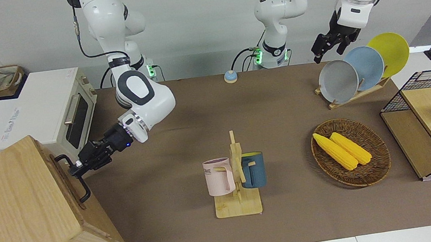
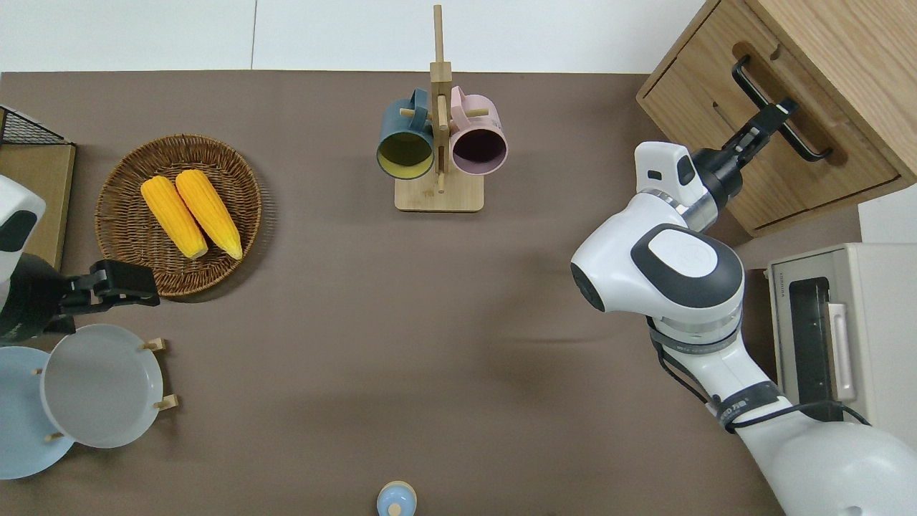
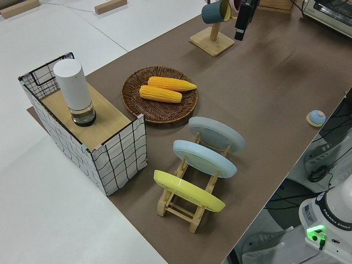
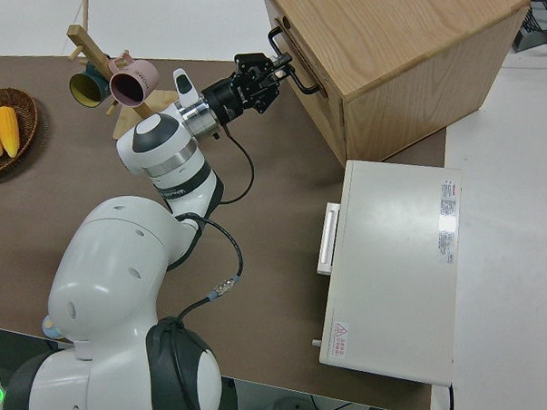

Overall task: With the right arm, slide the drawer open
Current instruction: 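Hook the right gripper onto the black drawer handle, then pull the drawer handle toward the robot with the right gripper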

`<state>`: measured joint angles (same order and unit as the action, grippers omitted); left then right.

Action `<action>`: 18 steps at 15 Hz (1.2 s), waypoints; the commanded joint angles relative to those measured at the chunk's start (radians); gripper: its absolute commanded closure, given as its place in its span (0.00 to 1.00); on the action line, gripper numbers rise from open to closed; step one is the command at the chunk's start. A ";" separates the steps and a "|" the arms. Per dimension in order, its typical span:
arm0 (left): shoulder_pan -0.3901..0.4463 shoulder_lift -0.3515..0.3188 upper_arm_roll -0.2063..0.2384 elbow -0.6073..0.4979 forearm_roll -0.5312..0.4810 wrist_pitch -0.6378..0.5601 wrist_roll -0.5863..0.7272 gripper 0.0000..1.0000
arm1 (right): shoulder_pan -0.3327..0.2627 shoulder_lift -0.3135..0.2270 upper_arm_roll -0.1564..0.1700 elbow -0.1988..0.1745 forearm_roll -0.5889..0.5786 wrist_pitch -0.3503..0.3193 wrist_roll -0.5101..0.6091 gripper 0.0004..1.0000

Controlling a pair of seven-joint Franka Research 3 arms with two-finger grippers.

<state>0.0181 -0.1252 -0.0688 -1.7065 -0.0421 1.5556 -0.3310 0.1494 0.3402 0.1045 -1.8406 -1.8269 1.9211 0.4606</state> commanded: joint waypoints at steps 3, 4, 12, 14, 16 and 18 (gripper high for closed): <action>-0.001 -0.008 0.004 0.004 -0.001 -0.017 0.009 0.01 | -0.007 0.010 0.007 0.015 -0.028 0.012 0.013 0.91; -0.001 -0.008 0.004 0.004 -0.001 -0.015 0.009 0.01 | -0.004 0.010 0.014 0.015 -0.022 0.003 0.013 0.91; -0.001 -0.008 0.004 0.004 -0.001 -0.017 0.009 0.01 | 0.015 0.003 0.135 0.021 0.092 -0.169 -0.002 0.96; -0.001 -0.008 0.004 0.004 -0.001 -0.015 0.009 0.01 | 0.030 0.002 0.164 0.021 0.123 -0.215 -0.003 0.96; -0.001 -0.008 0.004 0.004 -0.001 -0.015 0.009 0.01 | 0.036 0.002 0.204 0.021 0.155 -0.270 -0.007 0.96; -0.001 -0.008 0.004 0.004 -0.001 -0.017 0.009 0.01 | 0.035 0.002 0.253 0.023 0.176 -0.332 -0.022 0.96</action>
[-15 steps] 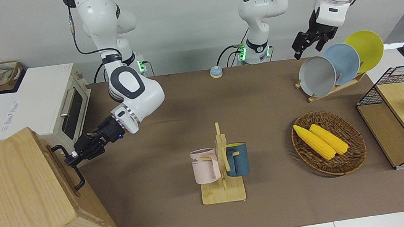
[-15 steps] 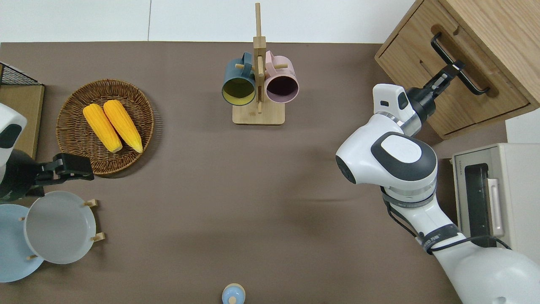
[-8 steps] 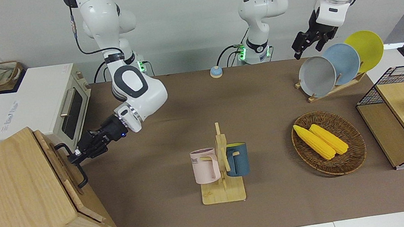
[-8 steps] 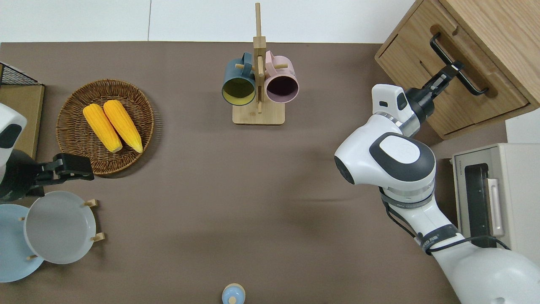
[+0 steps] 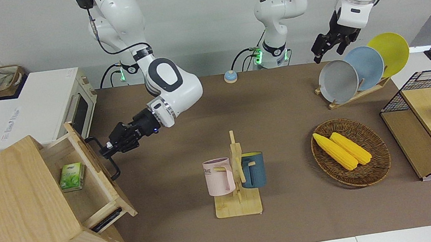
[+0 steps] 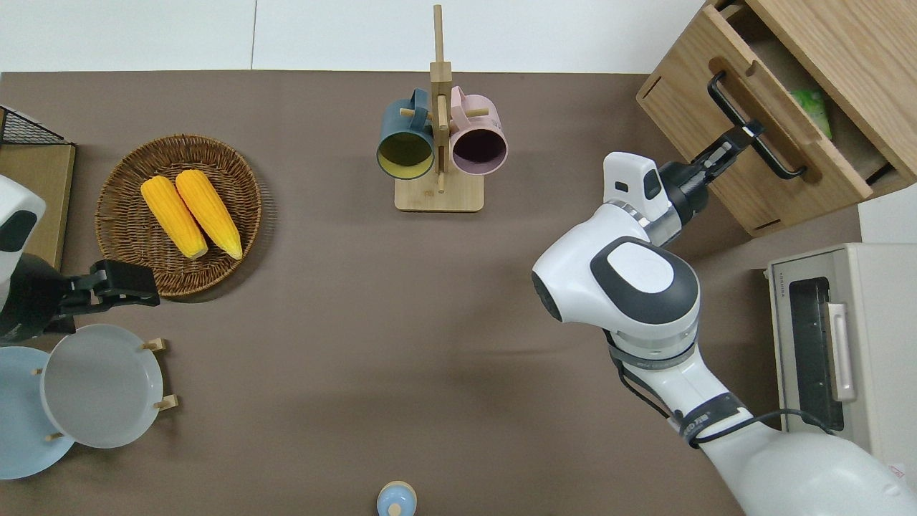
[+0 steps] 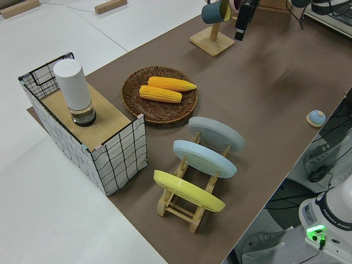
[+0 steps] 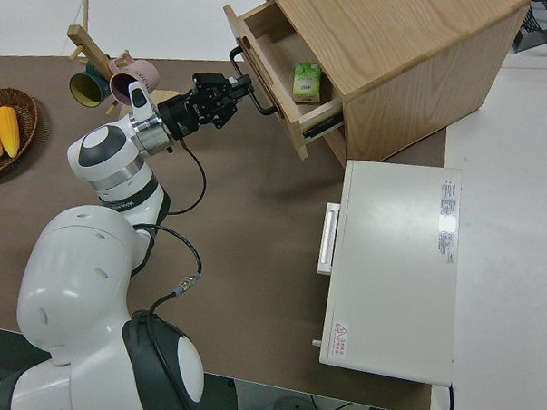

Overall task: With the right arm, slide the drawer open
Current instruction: 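Pull the drawer handle toward the robot with the right gripper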

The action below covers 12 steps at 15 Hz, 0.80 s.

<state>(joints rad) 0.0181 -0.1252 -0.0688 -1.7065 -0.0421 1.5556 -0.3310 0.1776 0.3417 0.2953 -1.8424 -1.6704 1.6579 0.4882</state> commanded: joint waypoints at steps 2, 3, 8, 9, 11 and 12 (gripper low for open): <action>-0.001 -0.008 0.004 0.004 -0.001 -0.015 0.009 0.01 | 0.008 0.000 0.109 0.028 0.055 -0.122 -0.054 0.98; -0.001 -0.008 0.004 0.004 -0.001 -0.015 0.009 0.01 | 0.008 0.000 0.134 0.032 0.067 -0.151 -0.054 0.98; -0.001 -0.008 0.004 0.004 -0.001 -0.017 0.009 0.01 | 0.026 0.000 0.217 0.034 0.130 -0.259 -0.062 0.99; -0.001 -0.008 0.004 0.004 -0.001 -0.015 0.009 0.01 | 0.031 0.000 0.231 0.034 0.138 -0.276 -0.062 0.99; -0.001 -0.008 0.004 0.004 -0.001 -0.017 0.009 0.01 | 0.036 0.000 0.254 0.040 0.153 -0.305 -0.062 0.99; -0.001 -0.008 0.004 0.004 -0.001 -0.015 0.009 0.01 | 0.037 0.000 0.265 0.041 0.161 -0.319 -0.062 0.99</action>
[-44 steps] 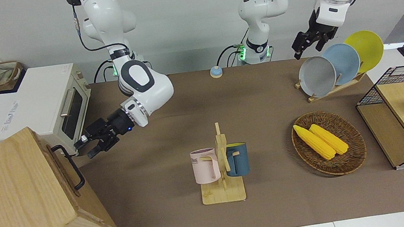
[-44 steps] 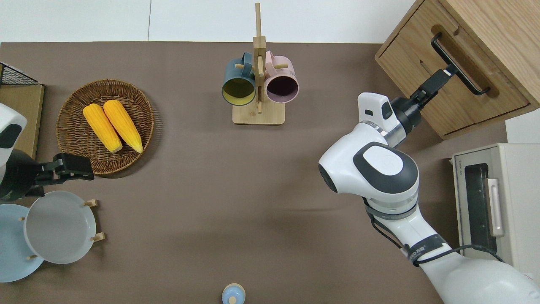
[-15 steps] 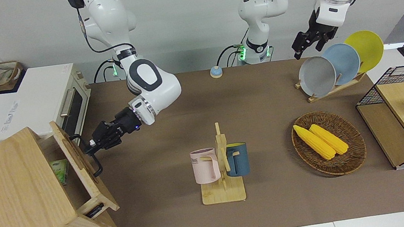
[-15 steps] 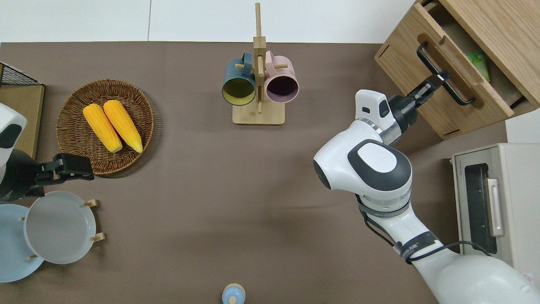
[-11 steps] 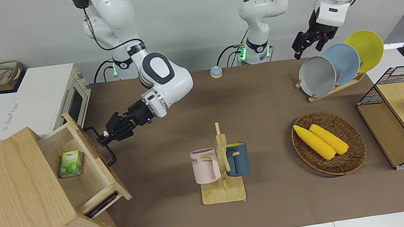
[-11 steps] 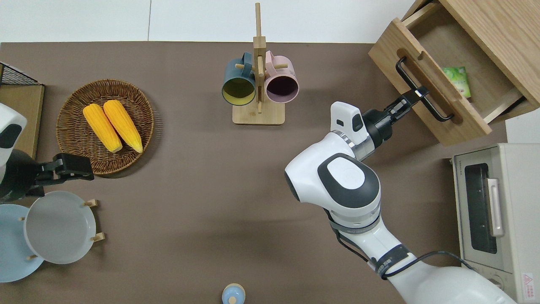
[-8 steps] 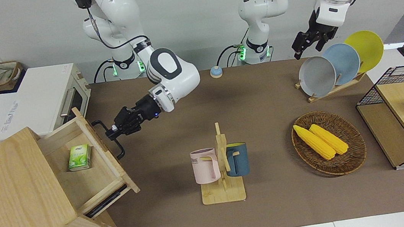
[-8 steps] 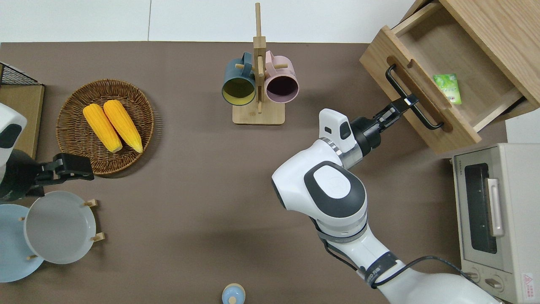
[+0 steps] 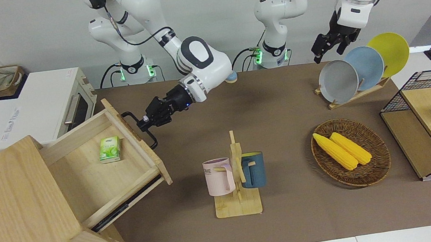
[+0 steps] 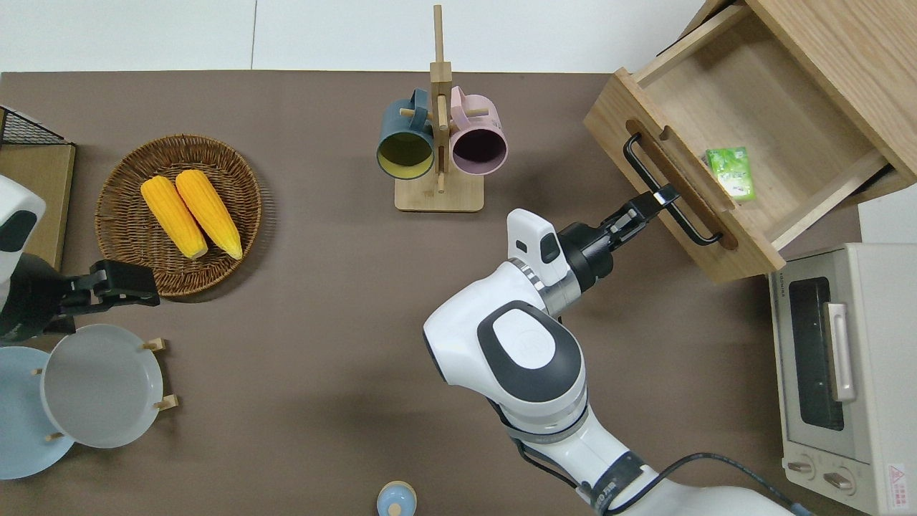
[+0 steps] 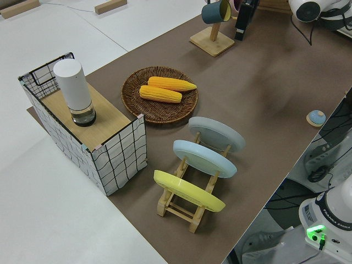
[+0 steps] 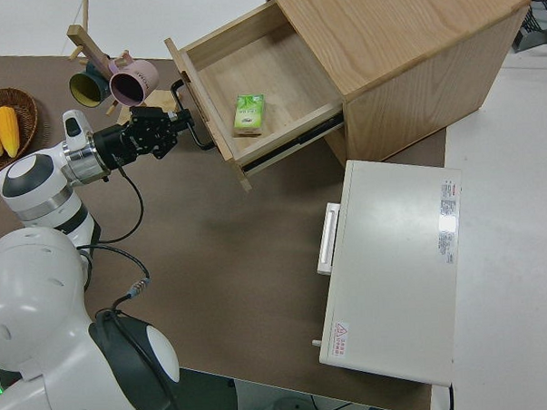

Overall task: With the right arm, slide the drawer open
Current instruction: 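Pull the drawer handle toward the robot with the right gripper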

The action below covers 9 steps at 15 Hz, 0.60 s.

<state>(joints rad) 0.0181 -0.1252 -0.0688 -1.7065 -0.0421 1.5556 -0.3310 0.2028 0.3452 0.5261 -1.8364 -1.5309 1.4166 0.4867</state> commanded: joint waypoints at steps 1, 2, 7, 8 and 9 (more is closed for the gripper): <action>-0.001 -0.008 0.004 0.004 -0.001 -0.017 0.009 0.01 | 0.017 -0.003 0.047 0.035 0.026 -0.088 -0.060 0.99; -0.001 -0.008 0.004 0.004 -0.001 -0.015 0.009 0.01 | 0.020 -0.003 0.060 0.035 0.031 -0.102 -0.062 0.99; -0.001 -0.008 0.004 0.004 -0.001 -0.015 0.009 0.01 | 0.043 -0.003 0.089 0.042 0.069 -0.153 -0.062 0.99; -0.001 -0.008 0.004 0.004 -0.001 -0.015 0.009 0.01 | 0.043 -0.003 0.101 0.042 0.077 -0.162 -0.060 0.99; -0.001 -0.008 0.004 0.004 -0.001 -0.017 0.009 0.01 | 0.046 -0.003 0.104 0.042 0.084 -0.166 -0.060 0.99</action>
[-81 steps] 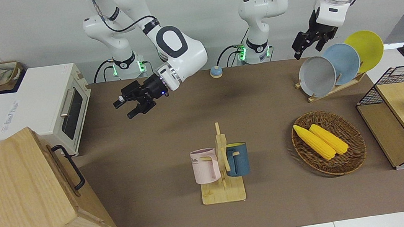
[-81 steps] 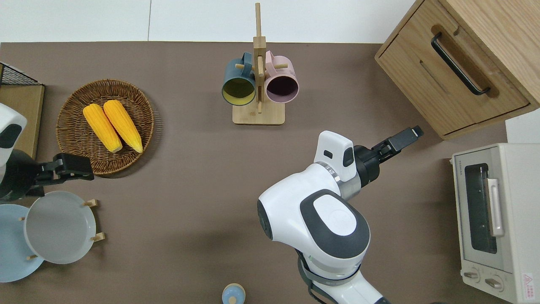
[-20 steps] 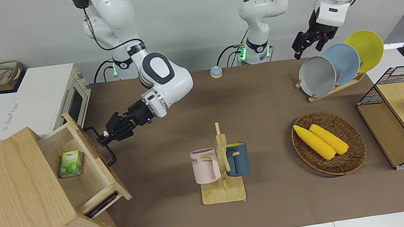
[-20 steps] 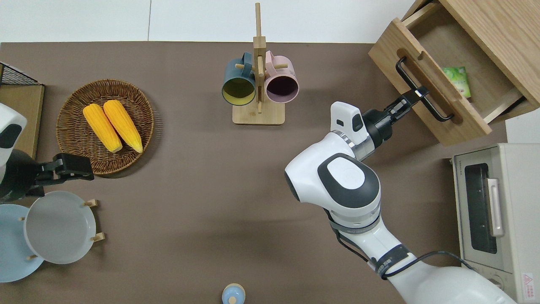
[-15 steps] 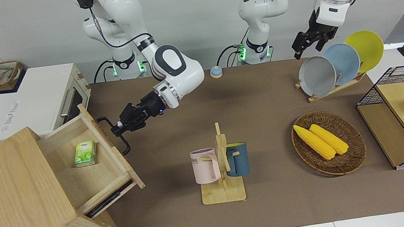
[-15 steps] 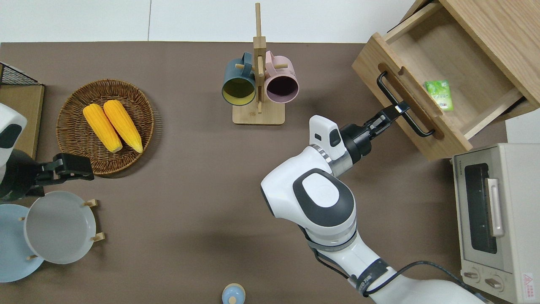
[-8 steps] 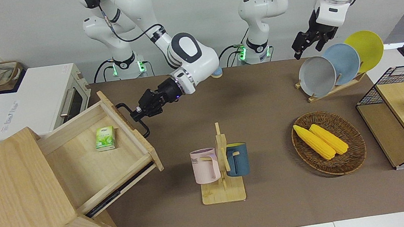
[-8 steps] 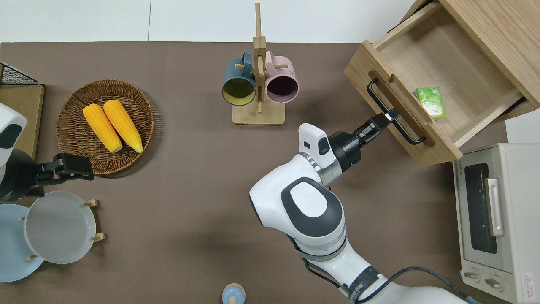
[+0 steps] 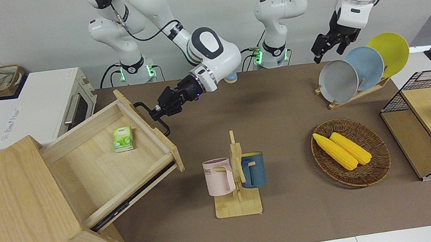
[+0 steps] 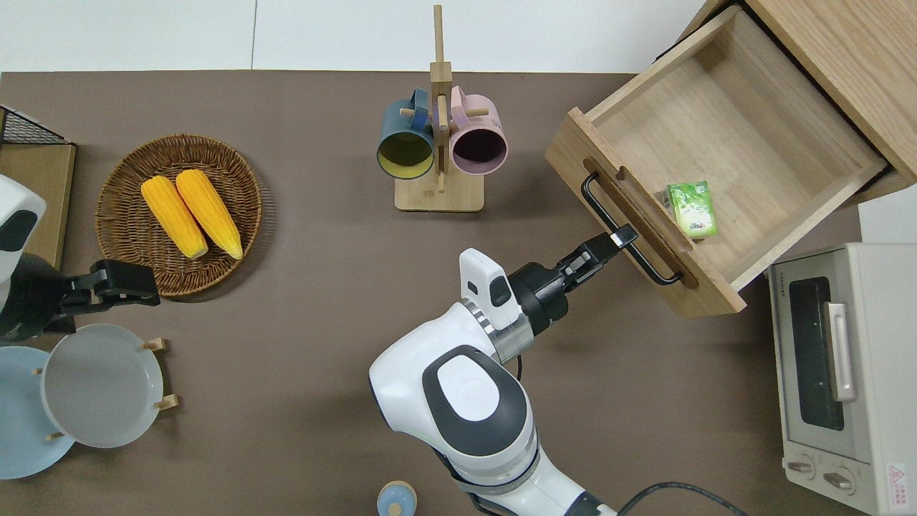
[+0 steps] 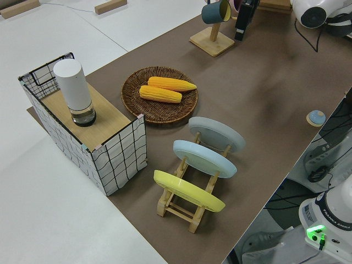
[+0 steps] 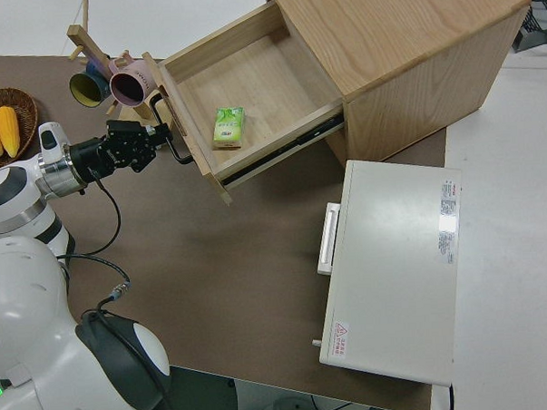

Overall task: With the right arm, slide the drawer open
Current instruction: 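Pull the drawer handle toward the robot with the right gripper, then release the handle and back the right gripper away from the drawer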

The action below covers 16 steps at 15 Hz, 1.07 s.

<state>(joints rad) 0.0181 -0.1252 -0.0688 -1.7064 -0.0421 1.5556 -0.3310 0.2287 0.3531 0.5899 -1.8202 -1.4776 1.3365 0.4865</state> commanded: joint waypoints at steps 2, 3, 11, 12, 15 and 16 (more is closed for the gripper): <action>0.000 -0.008 0.004 0.004 -0.001 -0.017 0.009 0.01 | 0.024 -0.011 0.041 0.025 0.037 -0.086 -0.059 0.95; -0.001 -0.008 0.004 0.004 -0.001 -0.015 0.009 0.01 | 0.026 -0.011 0.039 0.025 0.037 -0.085 -0.055 0.87; -0.001 -0.008 0.004 0.004 -0.001 -0.015 0.009 0.01 | 0.024 -0.011 0.030 0.027 0.029 -0.071 -0.046 0.01; -0.001 -0.008 0.004 0.004 -0.001 -0.017 0.009 0.01 | 0.024 -0.011 0.031 0.035 0.033 -0.071 -0.045 0.01; -0.001 -0.008 0.004 0.004 -0.001 -0.017 0.009 0.01 | 0.046 -0.006 0.034 0.081 0.068 -0.079 -0.043 0.01; -0.001 -0.008 0.004 0.004 -0.001 -0.015 0.009 0.01 | 0.050 -0.006 0.034 0.081 0.077 -0.082 -0.043 0.01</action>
<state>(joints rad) 0.0181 -0.1252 -0.0688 -1.7065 -0.0421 1.5556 -0.3310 0.2599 0.3465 0.6207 -1.7727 -1.4555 1.2691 0.4607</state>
